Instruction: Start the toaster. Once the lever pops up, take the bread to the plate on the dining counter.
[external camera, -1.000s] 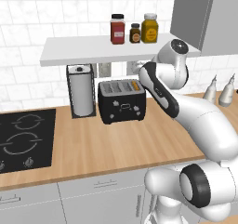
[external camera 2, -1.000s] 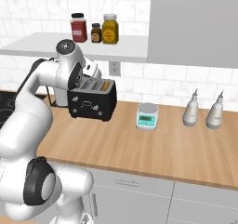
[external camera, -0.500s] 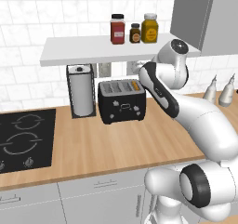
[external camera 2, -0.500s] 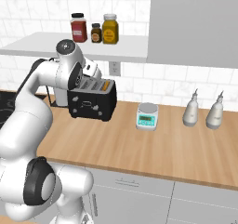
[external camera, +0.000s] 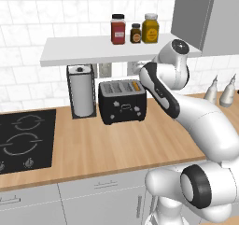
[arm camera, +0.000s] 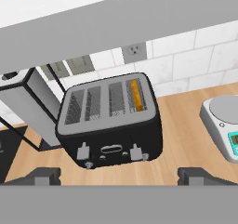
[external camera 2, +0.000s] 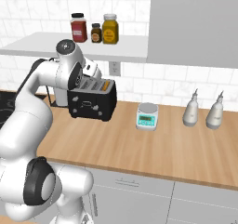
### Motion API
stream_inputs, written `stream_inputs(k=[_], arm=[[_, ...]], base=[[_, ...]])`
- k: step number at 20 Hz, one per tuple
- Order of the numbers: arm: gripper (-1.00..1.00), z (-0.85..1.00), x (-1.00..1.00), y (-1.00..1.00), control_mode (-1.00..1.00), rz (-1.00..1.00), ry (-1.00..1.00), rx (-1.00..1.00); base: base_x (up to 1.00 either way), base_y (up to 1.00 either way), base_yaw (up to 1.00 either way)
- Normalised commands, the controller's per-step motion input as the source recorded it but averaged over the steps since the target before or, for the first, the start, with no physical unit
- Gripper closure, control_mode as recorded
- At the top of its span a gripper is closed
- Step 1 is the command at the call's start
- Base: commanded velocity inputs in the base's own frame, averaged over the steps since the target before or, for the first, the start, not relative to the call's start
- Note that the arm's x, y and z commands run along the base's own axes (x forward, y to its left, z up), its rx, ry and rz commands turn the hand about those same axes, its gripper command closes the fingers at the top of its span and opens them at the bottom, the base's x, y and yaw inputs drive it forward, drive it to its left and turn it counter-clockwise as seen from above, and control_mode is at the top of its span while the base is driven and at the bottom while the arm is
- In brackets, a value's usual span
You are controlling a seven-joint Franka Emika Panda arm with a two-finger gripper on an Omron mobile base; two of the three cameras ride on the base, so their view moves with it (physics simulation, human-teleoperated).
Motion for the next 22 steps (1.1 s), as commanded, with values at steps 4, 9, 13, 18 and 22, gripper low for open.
stream_inputs(k=[4,9,13,18,22], arm=[[-1.0,0.0,0.0,0.0,-1.0,0.0,0.0,0.0],[-1.0,0.0,0.0,0.0,-1.0,0.0,0.0,0.0],[-1.0,0.0,0.0,0.0,-1.0,0.0,0.0,0.0],[-1.0,0.0,0.0,0.0,-1.0,0.0,0.0,0.0],[-1.0,0.0,0.0,0.0,-1.0,0.0,0.0,0.0]], base=[[0.0,0.0,0.0],[0.0,0.0,0.0],[0.0,0.0,0.0],[0.0,0.0,0.0],[0.0,0.0,0.0]])
